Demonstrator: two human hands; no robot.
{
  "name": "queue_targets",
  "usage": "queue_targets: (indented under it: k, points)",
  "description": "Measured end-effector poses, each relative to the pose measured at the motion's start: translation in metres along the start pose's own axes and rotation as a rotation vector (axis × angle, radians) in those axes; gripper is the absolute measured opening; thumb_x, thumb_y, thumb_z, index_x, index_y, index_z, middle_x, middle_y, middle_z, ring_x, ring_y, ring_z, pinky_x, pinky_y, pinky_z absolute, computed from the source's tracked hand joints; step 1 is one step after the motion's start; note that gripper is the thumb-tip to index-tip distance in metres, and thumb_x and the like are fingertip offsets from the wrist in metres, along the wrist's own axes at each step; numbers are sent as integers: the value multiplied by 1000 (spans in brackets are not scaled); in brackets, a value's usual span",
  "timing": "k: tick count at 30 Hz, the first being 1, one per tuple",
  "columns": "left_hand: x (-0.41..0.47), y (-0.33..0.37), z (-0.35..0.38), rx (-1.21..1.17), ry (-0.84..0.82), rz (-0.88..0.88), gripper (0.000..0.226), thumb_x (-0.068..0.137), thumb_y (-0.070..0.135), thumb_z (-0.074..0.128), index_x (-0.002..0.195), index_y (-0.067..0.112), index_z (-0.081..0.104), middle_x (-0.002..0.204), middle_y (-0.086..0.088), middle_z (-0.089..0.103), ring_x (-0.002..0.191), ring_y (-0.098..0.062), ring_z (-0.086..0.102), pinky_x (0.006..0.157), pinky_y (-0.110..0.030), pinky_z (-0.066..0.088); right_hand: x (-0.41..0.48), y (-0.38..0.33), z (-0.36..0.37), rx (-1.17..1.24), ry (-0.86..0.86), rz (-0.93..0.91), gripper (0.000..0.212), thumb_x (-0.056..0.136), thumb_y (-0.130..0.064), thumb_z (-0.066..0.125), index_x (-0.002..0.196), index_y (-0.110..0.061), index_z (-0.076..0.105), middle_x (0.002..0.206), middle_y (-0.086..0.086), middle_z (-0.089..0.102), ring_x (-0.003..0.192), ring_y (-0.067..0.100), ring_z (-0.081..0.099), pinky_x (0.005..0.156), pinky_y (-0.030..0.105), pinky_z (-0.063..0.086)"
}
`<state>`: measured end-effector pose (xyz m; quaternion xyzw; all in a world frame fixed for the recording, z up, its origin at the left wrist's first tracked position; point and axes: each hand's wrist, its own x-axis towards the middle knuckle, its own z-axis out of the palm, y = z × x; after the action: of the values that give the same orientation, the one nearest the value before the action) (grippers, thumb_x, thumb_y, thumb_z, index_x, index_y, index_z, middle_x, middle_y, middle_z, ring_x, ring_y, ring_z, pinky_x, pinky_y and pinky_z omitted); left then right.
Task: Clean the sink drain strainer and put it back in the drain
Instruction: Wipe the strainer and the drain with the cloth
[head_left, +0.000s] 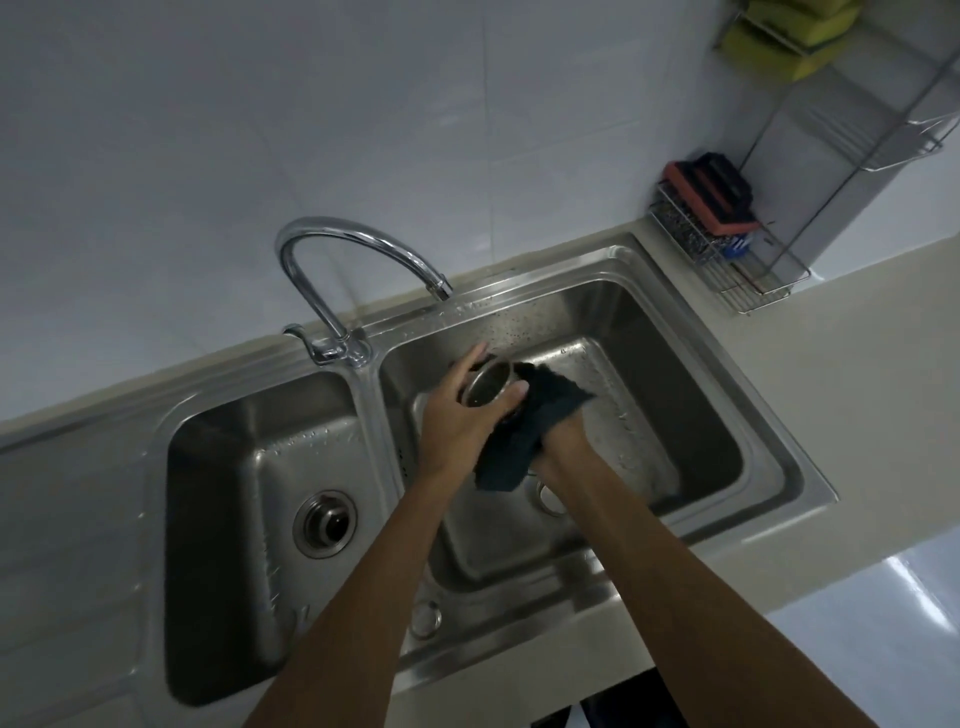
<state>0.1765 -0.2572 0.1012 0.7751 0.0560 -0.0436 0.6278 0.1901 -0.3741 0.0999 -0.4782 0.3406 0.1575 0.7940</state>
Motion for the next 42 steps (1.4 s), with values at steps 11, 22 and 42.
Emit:
queue_targets:
  k: [11, 22, 42]
  points:
    - [-6, -27, 6, 385, -90, 178, 89, 96, 21, 67, 160, 32, 6, 102, 30, 51, 92, 20, 56, 75, -3, 43, -7, 2, -27, -1289, -147, -994, 7, 90, -12, 70, 92, -9, 76, 88, 8, 73, 77, 18, 68, 75, 25, 53]
    - [-9, -24, 5, 622, -152, 577, 84, 97, 15, 65, 159, 21, 9, 122, -17, 65, 105, -25, 66, 87, -32, 52, -4, -42, -14, -1559, -375, -561, 33, 92, -8, 52, 62, -20, 49, 64, -4, 51, 59, 11, 48, 63, 28, 40]
    - [10, -35, 1, 687, -173, 529, 86, 93, 11, 67, 159, 5, 13, 102, -12, 69, 82, -18, 66, 76, -25, 50, 14, -11, -15, -1369, -348, -471, 28, 98, -16, 37, 102, -8, 64, 82, -1, 61, 73, 15, 60, 64, 26, 45]
